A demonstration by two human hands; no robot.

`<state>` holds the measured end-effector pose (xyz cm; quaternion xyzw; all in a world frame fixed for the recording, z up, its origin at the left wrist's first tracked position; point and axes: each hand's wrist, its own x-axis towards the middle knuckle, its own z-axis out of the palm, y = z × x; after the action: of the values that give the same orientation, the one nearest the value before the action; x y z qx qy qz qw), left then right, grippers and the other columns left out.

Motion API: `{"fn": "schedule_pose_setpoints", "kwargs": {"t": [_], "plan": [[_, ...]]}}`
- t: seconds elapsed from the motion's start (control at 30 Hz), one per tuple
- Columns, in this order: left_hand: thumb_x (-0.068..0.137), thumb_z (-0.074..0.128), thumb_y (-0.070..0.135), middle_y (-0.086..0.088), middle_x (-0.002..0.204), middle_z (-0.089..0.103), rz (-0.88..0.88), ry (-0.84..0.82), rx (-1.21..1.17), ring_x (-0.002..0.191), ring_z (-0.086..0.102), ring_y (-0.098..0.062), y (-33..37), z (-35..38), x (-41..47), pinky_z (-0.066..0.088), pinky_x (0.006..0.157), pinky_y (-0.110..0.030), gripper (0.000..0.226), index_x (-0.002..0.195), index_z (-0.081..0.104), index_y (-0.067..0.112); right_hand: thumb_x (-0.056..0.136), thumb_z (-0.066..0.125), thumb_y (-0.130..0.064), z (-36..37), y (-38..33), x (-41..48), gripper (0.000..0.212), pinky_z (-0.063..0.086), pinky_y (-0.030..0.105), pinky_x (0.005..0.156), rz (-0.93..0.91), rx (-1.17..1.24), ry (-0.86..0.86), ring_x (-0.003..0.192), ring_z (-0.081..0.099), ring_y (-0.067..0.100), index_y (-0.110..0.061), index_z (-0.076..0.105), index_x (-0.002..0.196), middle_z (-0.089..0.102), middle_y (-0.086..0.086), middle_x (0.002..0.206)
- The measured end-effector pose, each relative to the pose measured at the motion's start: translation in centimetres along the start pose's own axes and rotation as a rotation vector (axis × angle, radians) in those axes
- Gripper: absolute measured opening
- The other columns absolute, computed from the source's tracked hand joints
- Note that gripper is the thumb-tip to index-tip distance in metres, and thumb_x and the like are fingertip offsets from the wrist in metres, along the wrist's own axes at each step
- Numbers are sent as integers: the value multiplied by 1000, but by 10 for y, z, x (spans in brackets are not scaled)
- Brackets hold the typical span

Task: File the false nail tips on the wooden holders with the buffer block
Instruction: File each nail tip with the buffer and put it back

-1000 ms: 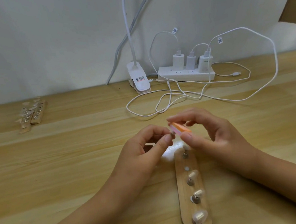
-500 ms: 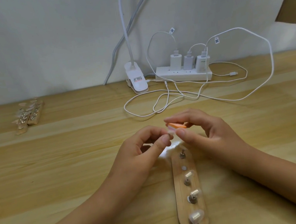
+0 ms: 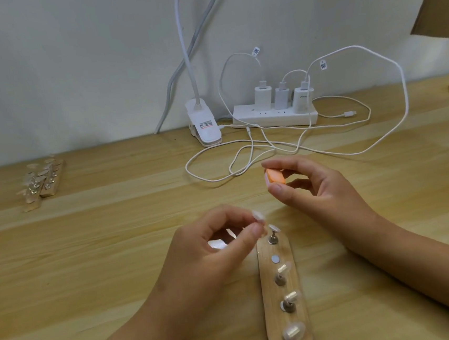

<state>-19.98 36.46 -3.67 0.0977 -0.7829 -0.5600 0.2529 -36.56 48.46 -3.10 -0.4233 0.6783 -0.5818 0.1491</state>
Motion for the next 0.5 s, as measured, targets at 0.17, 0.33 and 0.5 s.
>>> {"fn": "schedule_pose_setpoints", "kwargs": {"t": [0.17, 0.33, 0.5], "plan": [[78, 77, 33, 16, 90, 56, 72, -116, 242, 82, 53, -4, -2, 6, 0, 37, 66, -10, 8, 83, 73, 38, 75, 69, -38, 0, 2, 1, 42, 49, 27, 93, -3, 12, -3, 102, 61, 3, -28, 69, 116, 66, -10, 114], [74, 73, 40, 15, 86, 53, 57, -116, 302, 82, 49, -1, -5, 5, 4, 33, 68, -8, 14, 88, 76, 41, 77, 69, -38, 0, 5, 2, 41, 49, 24, 90, -14, 9, -17, 103, 61, 4, -28, 68, 117, 66, -10, 115], [78, 78, 34, 17, 90, 54, 35, -165, 377, 94, 51, -4, -3, -1, 3, 33, 73, -8, 14, 88, 74, 44, 79, 72, -38, -2, 9, 3, 42, 48, 16, 86, -16, 51, -10, 102, 62, 1, -34, 65, 121, 67, -15, 110]]}}
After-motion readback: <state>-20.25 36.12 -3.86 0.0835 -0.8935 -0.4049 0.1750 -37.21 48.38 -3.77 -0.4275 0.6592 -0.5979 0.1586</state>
